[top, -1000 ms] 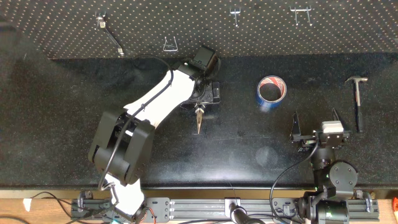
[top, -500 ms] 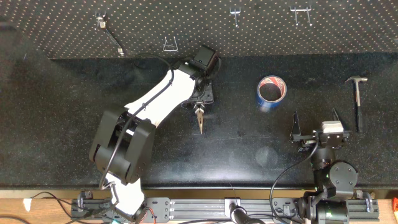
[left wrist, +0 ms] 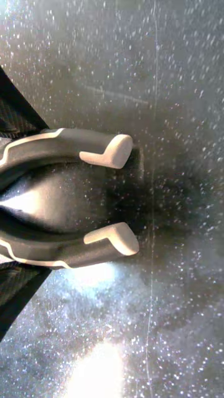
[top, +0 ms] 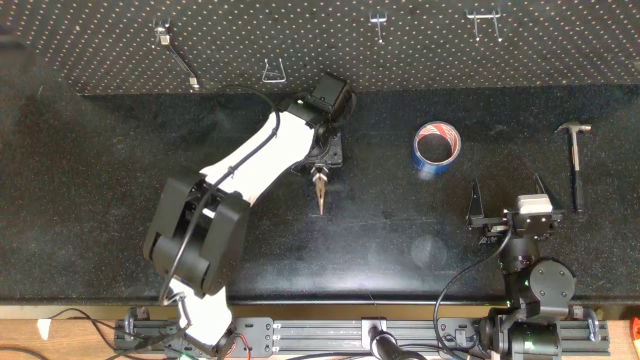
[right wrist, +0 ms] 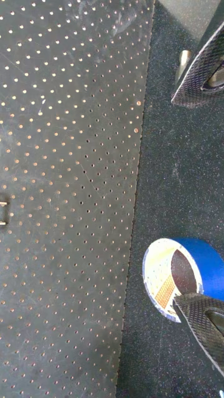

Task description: Place Tools Onto Pegboard

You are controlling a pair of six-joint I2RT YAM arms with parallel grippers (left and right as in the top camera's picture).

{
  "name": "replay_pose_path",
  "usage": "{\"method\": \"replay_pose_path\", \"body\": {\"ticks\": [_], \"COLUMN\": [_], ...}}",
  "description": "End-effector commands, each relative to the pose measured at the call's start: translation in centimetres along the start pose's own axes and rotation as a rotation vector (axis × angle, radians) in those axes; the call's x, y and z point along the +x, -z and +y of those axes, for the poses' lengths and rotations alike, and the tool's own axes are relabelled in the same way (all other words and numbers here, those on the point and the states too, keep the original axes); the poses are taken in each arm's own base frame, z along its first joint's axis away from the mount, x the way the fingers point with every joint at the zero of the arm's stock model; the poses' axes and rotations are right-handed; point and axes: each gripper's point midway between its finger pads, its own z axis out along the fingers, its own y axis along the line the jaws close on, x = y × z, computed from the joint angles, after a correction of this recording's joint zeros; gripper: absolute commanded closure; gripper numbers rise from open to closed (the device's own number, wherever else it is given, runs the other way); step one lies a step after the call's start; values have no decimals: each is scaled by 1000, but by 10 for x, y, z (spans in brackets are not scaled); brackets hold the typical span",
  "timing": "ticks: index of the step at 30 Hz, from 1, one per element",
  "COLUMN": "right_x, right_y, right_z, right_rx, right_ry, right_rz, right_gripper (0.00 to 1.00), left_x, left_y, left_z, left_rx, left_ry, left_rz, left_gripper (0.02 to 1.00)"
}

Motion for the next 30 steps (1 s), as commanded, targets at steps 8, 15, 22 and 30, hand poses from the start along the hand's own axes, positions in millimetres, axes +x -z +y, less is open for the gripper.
{"method": "replay_pose_path", "body": {"ticks": [8, 15, 22, 30], "right_x": [1, 1, 1, 1], "right_y": [0, 0, 0, 0], "right_z": [-1, -2, -2, -1], "right_rx": [7, 7, 7, 7], "right_ry": [10, 10, 10, 10], "right_rz": [-1, -1, -1, -1], "right_gripper": [25, 25, 25, 25], "left_x": [-48, -129, -142, -154], "left_y": [211, 230, 225, 212], "left_z": [95, 72, 75, 73], "left_rx": [-46, -43, -43, -43], "left_ry": [62, 29, 50, 59], "left_rz": [-924, -1231, -1265, -1284], "left_gripper": [991, 993, 991, 989]}}
